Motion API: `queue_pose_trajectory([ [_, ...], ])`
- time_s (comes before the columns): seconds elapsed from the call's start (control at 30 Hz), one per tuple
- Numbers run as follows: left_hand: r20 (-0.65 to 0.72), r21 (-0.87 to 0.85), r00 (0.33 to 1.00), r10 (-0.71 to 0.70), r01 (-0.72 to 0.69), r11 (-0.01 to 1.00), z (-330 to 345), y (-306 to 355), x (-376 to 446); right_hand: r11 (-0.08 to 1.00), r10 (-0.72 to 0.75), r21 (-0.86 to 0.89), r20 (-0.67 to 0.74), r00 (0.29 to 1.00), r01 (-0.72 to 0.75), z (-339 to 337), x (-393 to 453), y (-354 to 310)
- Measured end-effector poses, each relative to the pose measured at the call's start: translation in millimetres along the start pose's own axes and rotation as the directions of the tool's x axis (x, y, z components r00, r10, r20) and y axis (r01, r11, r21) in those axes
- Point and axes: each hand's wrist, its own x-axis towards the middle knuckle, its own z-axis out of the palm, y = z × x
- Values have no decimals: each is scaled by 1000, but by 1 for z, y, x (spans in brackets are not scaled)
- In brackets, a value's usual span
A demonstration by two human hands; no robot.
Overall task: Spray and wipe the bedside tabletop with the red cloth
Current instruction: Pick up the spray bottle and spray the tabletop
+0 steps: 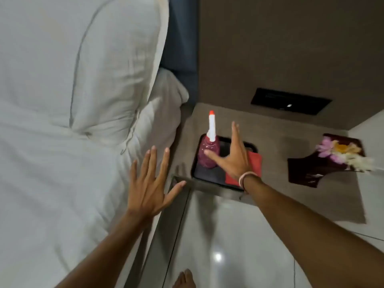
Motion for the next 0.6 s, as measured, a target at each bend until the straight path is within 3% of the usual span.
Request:
queue_pose_trajectory([
  [0.07,2,-24,1000,15,-15,1000,14,-9,5,982,52,181,-24,998,-47,29,26,-5],
  [0.13,-41,-8,998,38,-39,999,31,-17,12,965,77,254,-22,997,-69,52,53,-10],
  [0.3,-84,-3,991,104,-104,995,44,-29,31,934,87,356,-271,959,16,81,77,-5],
  [0.47,-98,-21,987,127,-130,991,31,-18,57,903,134,430,-309,942,13,56,71,-15],
  [0.6,-87,23,977,193,-191,981,24,8,72,875,117,474,-402,908,97,15,30,-17],
])
